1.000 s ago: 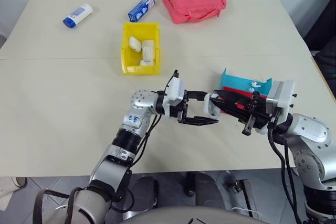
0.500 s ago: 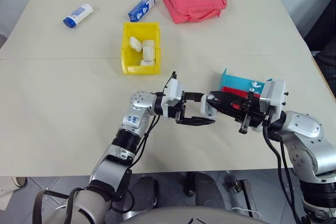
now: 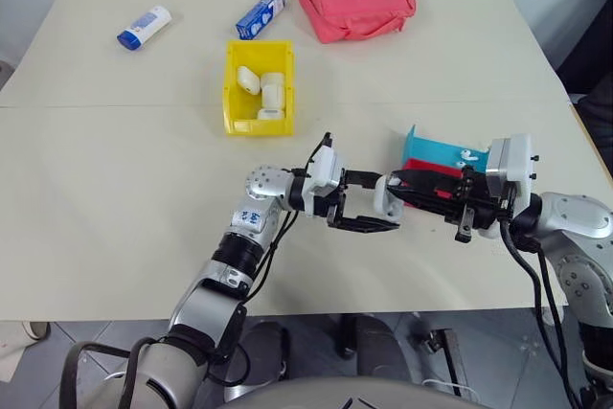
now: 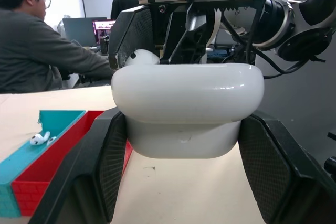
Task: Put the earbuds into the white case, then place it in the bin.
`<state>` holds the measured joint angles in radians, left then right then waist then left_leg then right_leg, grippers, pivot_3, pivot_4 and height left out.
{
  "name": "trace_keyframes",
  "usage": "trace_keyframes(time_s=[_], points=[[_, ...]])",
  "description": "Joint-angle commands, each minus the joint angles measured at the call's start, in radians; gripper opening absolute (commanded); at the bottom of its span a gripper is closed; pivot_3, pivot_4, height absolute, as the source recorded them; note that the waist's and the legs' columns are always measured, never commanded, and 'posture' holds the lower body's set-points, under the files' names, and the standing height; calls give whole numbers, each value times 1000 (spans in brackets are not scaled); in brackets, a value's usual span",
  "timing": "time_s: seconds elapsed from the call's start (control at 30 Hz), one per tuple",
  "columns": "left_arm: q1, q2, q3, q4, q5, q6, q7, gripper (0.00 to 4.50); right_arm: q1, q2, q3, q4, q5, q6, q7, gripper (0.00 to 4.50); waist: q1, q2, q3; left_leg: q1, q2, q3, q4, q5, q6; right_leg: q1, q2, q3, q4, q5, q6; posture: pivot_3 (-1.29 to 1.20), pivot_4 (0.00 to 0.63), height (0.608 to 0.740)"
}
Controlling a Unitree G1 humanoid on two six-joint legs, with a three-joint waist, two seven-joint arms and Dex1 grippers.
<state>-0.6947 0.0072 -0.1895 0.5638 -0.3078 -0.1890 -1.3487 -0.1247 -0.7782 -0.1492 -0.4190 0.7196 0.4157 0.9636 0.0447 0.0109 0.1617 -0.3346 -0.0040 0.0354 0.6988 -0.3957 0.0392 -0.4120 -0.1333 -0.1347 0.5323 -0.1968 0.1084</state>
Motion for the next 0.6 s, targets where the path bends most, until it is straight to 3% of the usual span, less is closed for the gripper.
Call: trace_keyframes(time_s=[0.03,0.3,0.6], points=[[-54,-13,56,-68,-62,-47,9,2802,35,-23,5,23,2,44,35,436,2,0,0,0,0,0,0,0,0,0,0,0,0,0,0,0,150,740],[-66,-16,59,-65,-89,-17,-32,2802,-25,-8,16,102,3,-24,163,436,5,0,0,0,0,0,0,0,0,0,0,0,0,0,0,0,150,740],[-72,-12,54,-91,-97,7,-77,2802,-131,9,79,225,-56,-58,213,436,3,0,0,0,0,0,0,0,0,0,1,0,1,1,0,0,150,740]])
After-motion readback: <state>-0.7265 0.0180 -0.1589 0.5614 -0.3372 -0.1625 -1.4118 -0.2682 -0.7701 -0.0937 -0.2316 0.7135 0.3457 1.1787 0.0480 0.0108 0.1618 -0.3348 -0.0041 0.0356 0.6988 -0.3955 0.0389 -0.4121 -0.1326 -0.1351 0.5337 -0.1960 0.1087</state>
